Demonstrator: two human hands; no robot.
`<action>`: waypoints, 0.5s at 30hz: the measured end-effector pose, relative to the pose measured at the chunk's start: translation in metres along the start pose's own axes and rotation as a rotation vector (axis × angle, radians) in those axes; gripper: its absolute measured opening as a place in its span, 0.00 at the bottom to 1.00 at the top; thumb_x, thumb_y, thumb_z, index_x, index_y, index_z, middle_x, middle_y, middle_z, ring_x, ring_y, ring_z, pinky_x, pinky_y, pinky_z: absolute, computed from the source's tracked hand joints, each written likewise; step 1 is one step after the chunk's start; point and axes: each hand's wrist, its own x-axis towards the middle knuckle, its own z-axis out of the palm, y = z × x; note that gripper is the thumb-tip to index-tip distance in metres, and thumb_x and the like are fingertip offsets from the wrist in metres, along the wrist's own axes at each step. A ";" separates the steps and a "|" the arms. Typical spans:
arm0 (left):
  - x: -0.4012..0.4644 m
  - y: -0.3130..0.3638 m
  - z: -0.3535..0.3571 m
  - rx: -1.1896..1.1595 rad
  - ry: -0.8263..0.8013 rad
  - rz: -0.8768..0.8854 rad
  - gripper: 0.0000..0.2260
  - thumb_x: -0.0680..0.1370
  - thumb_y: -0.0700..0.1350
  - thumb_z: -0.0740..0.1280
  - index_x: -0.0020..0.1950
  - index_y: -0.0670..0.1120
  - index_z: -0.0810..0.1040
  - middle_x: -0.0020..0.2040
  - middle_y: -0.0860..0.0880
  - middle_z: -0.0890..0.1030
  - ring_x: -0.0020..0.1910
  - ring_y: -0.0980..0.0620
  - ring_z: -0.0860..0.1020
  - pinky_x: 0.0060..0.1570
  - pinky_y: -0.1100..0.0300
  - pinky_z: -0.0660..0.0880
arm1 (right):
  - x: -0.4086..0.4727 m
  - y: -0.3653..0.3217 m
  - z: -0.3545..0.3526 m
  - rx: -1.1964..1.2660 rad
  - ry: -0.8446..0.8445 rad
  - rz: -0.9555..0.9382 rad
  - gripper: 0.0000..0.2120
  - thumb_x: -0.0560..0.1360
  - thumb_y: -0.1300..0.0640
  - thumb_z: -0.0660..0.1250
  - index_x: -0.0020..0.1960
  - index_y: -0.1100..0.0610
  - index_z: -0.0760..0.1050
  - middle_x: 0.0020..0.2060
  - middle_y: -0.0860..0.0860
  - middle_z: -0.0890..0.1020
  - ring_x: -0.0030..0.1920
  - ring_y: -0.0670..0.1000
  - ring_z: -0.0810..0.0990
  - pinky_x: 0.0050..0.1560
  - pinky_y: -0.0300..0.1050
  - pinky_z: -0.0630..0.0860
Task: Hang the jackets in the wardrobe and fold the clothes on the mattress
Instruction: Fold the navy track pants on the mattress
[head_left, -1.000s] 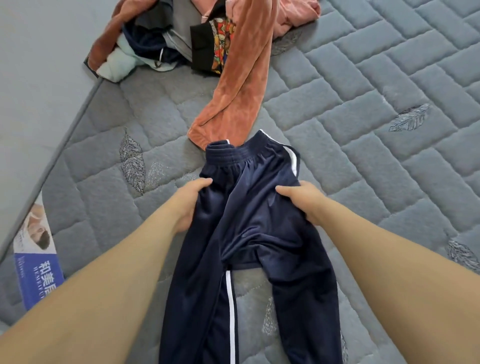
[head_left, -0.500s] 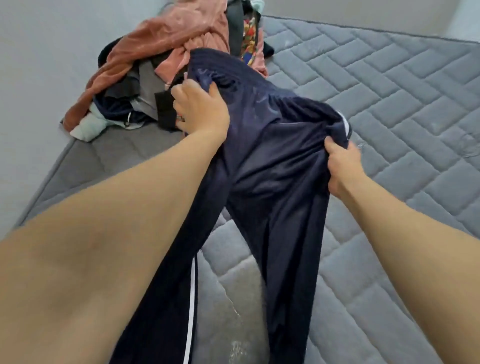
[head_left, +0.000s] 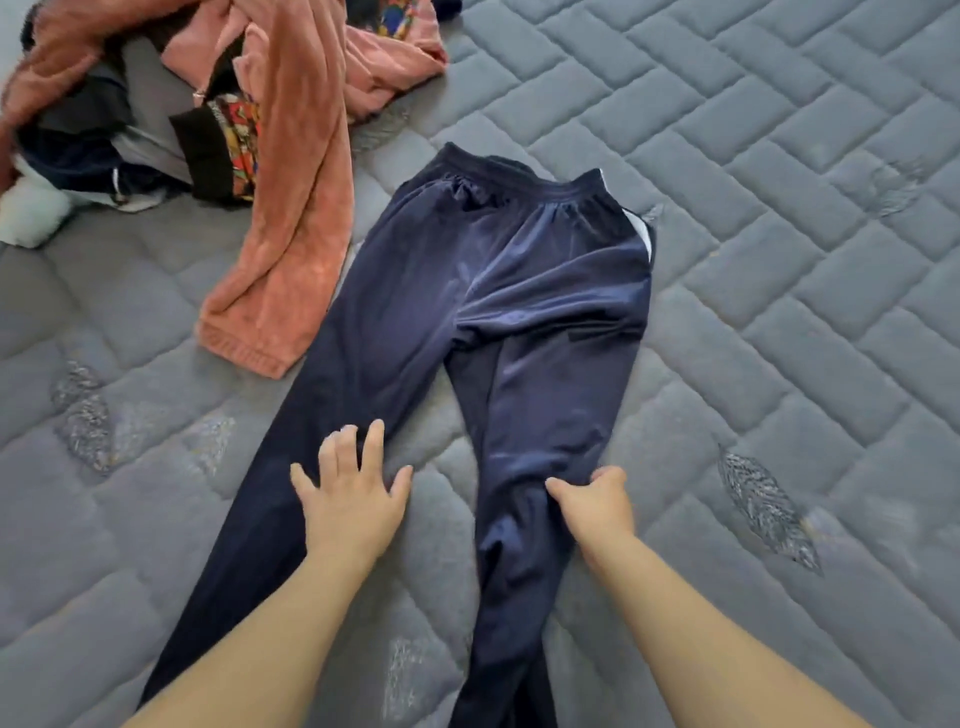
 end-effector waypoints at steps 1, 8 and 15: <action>-0.001 -0.005 -0.002 0.046 0.097 0.018 0.27 0.76 0.57 0.67 0.69 0.43 0.70 0.61 0.39 0.72 0.60 0.38 0.71 0.51 0.36 0.69 | -0.004 0.004 0.005 -0.003 -0.072 -0.006 0.15 0.70 0.51 0.72 0.50 0.56 0.71 0.49 0.54 0.80 0.47 0.57 0.78 0.47 0.50 0.77; 0.000 0.017 -0.032 -0.407 -0.095 0.131 0.04 0.78 0.44 0.60 0.45 0.49 0.66 0.37 0.50 0.76 0.36 0.46 0.75 0.34 0.52 0.69 | -0.007 -0.009 -0.041 0.392 -0.323 0.053 0.09 0.72 0.66 0.58 0.46 0.58 0.76 0.31 0.54 0.80 0.29 0.51 0.77 0.27 0.37 0.70; -0.026 0.102 -0.022 -1.443 -0.651 -0.410 0.06 0.79 0.44 0.66 0.52 0.42 0.79 0.42 0.44 0.81 0.38 0.47 0.81 0.39 0.56 0.78 | 0.010 0.005 -0.087 0.286 -0.078 -0.111 0.03 0.77 0.64 0.62 0.51 0.61 0.70 0.46 0.60 0.79 0.45 0.54 0.77 0.45 0.50 0.74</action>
